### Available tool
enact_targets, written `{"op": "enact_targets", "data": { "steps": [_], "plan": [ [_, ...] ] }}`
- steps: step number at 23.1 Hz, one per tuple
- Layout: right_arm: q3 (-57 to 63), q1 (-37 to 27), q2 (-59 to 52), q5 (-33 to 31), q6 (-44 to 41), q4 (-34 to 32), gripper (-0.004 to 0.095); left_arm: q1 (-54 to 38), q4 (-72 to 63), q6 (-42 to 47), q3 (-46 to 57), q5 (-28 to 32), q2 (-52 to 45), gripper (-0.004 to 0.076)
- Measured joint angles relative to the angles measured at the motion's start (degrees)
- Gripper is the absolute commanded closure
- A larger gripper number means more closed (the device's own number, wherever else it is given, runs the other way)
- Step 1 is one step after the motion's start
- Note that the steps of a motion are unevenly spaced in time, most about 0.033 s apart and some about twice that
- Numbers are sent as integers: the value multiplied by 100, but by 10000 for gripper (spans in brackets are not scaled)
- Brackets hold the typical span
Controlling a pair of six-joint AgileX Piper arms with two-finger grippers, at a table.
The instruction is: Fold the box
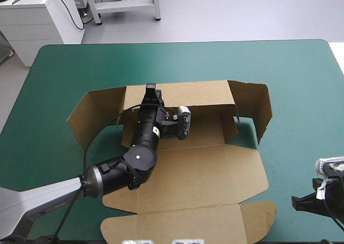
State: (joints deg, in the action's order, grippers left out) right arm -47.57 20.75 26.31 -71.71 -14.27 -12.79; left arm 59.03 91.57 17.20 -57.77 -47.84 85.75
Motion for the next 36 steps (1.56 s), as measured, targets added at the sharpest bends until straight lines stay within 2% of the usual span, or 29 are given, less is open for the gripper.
{"op": "enact_targets", "data": {
  "steps": [4, 9, 16, 18, 19, 21, 26, 36],
  "plan": [
    [-94, 0, 255, 0, -149, 0, 910, 0, 134, 104, 210, 36, 0, 731],
    [-973, 0, 1234, 344, -121, 0, 910, 0, 176, 163, 246, 30, 0, 731],
    [-4016, -171, 4243, 384, 613, 106, 929, 0, 178, 163, 246, 30, 0, 731],
    [-4776, -626, 5061, 233, 1100, 712, 929, 0, 178, 163, 246, 11, 0, 731],
    [-5215, -985, 5513, 101, 1427, 1334, 929, 0, 178, 163, 246, 0, 0, 731],
    [-5619, -1477, 6117, 21, 1789, 2005, 928, 0, 178, 163, 246, -13, 0, 731],
    [-5828, -1887, 6955, 18, 2127, 2246, 929, 0, 178, 163, 246, -13, 0, 731],
    [-5838, -1933, 7718, 146, 2419, 2654, 929, 0, 178, 163, 248, -13, 0, 731]
  ]
}}
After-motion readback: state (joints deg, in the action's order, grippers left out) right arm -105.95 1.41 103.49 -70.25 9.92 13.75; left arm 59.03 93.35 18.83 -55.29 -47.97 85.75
